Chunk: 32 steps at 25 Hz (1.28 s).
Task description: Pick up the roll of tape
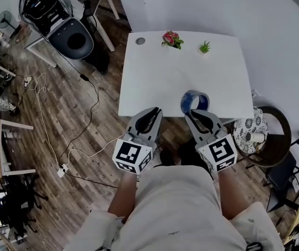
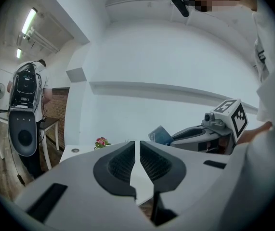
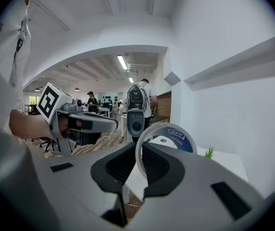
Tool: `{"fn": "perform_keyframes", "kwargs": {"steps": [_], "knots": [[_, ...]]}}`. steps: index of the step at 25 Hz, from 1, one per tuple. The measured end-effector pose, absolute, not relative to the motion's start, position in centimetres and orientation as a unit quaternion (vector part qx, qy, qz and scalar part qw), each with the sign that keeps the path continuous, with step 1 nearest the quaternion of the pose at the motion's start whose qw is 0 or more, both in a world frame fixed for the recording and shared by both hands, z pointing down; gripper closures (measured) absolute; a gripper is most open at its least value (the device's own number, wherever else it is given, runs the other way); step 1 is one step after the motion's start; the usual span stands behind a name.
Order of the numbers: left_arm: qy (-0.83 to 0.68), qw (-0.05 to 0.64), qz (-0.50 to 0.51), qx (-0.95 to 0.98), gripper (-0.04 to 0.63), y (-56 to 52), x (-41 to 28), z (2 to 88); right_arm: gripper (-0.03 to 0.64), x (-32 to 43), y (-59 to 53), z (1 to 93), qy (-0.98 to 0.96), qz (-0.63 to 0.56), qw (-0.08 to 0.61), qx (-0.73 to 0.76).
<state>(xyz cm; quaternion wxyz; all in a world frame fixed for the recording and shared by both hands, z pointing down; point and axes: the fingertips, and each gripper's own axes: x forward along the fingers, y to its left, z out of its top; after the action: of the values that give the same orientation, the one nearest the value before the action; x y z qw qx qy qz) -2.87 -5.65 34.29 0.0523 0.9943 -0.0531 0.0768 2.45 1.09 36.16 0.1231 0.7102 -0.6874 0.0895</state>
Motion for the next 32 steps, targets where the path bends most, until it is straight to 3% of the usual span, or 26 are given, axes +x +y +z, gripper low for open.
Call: {"fn": "perform_keyframes", "kwargs": {"steps": [32], "knots": [[-0.031, 0.044, 0.09, 0.994, 0.568, -5.1, -2.6, 34.5, 0.571, 2.3, 1.2, 34.7, -0.685, 0.085, 0.082, 0.719]]}}
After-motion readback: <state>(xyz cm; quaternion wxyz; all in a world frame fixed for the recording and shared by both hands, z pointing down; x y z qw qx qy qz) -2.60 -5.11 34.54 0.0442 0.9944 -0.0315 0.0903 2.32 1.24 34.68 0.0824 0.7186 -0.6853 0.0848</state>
